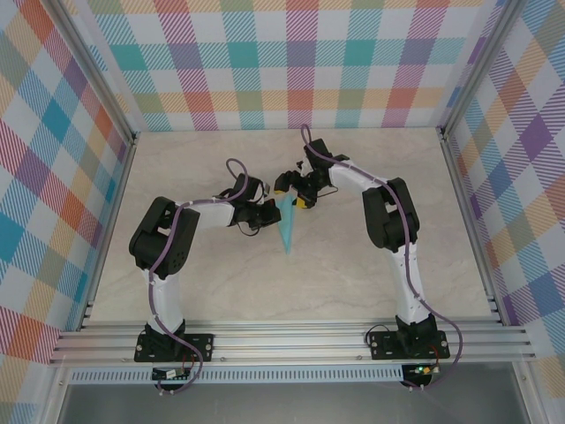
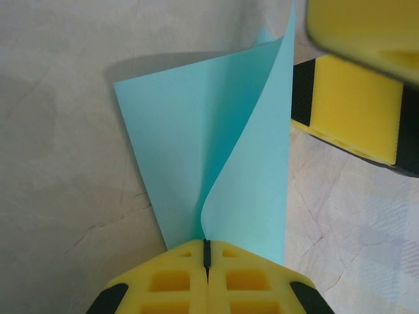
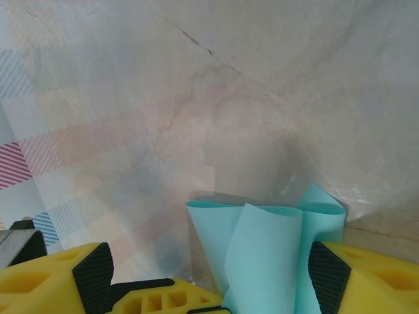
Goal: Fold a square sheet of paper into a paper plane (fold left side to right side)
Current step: Fold the wing for the fifth time at the center of the table.
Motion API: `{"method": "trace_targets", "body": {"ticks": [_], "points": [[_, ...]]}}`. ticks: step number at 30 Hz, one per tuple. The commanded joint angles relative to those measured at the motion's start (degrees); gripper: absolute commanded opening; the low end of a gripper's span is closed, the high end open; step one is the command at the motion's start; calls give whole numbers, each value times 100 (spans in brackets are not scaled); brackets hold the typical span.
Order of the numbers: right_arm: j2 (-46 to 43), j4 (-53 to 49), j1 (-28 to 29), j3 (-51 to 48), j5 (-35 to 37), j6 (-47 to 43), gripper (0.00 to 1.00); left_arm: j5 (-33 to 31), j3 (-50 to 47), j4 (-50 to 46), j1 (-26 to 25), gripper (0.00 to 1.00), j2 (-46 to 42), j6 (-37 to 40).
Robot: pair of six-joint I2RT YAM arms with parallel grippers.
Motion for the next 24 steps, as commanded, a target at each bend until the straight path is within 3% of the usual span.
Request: {"method": "trace_targets", "body": {"ticks": [1, 24], "points": [[217, -370, 65, 90, 53, -122, 81, 47, 165, -25, 122, 0, 37, 61], [-33, -237, -34, 166, -47, -166, 82, 86, 101, 20, 113, 0, 402, -1]]}}
